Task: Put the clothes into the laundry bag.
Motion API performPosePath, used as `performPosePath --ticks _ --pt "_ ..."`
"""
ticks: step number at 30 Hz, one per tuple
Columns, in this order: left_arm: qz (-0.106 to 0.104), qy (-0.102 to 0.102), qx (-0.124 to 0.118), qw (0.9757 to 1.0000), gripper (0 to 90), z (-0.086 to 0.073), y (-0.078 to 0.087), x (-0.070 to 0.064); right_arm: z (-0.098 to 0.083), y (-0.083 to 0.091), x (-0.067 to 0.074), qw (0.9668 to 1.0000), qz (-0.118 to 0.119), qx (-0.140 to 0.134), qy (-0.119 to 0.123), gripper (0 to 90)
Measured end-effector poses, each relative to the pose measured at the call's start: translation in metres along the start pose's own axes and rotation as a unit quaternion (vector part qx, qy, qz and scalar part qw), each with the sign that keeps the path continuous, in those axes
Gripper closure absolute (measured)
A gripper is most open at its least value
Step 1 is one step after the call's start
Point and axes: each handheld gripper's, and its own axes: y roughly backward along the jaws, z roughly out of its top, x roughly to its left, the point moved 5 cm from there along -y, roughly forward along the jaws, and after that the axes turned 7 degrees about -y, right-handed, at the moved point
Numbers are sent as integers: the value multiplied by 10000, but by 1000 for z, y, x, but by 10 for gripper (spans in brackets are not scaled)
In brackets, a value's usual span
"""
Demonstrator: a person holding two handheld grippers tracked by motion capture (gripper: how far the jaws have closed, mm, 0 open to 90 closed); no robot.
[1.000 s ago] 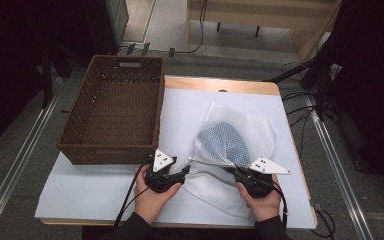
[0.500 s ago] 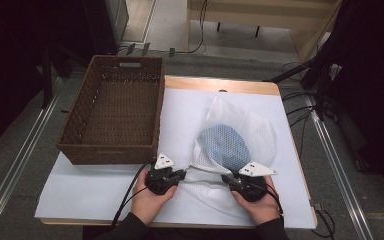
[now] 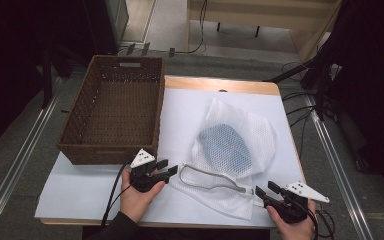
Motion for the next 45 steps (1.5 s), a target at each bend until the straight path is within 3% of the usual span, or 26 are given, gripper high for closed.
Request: performPosePath --ticks 3,5,8,10,12,13,15,17,19,21,22,26,28,31,33,35,37,40,42,43,44,45 --pt "154 -152 277 9994 519 -2 -8 -4 -1 -9 4 9998 -83 152 43 463" --pt "88 -198 423 9989 532 -3 -12 -8 -2 -15 14 9996 -30 238 148 484" --pt "193 -432 535 9974 563 -3 -14 -12 -7 -24 29 9973 -119 453 561 540" --pt "191 -506 575 9969 644 -4 -15 -15 -8 -27 36 9954 -231 497 784 625" --pt "198 -584 612 9962 747 -4 -15 -17 -8 -28 38 9950 -289 500 820 757" --pt "164 -638 657 9957 825 -5 -15 -19 -8 -27 39 9950 -198 534 815 832" --pt "128 -707 674 9951 890 -5 -15 -21 -7 -26 38 9950 -139 599 792 875" --pt "80 -705 636 9954 900 -6 -14 -23 -5 -23 33 9944 -270 625 812 882" --pt "-24 -660 567 9962 900 -7 -12 -25 -2 -17 19 9937 -613 586 734 886" --pt "-339 -604 640 9955 900 -10 -11 -32 1 -11 4 9950 -643 551 538 888" --pt "-399 -644 653 9950 900 -12 -12 -38 2 -8 -3 9954 -659 530 439 889" --pt "-696 -935 857 9895 900 -21 -15 -67 3 1 -18 9940 -927 485 333 890" --pt "-1020 -899 959 9861 900 -24 -16 -78 3 4 -23 9925 -1092 457 321 890" --pt "-1238 -1062 984 9817 900 -26 -17 -86 4 7 -28 9898 -1309 427 357 889" --pt "-1301 -1134 952 9804 894 -26 -17 -88 6 7 -31 9884 -1428 364 380 889" --pt "-1181 -1098 874 9830 820 -23 -17 -85 9 4 -32 9877 -1472 302 438 888" --pt "-1042 -754 645 9896 697 -17 -16 -74 12 1 -35 9875 -1457 231 558 887" --pt "-723 -363 434 9958 646 -8 -17 -56 15 -1 -43 9921 -1184 246 322 883" --pt "-598 -117 442 9972 610 -5 -22 -49 14 0 -45 9956 -843 257 304 874" --pt "-635 -55 462 9969 595 -4 -25 -49 14 2 -44 9974 -625 271 247 859" --pt "-675 -77 509 9964 585 -4 -27 -50 13 5 -45 9985 -455 216 213 824" --pt "-690 -145 514 9962 575 -4 -29 -53 14 9 -47 9988 -448 98 148 779"
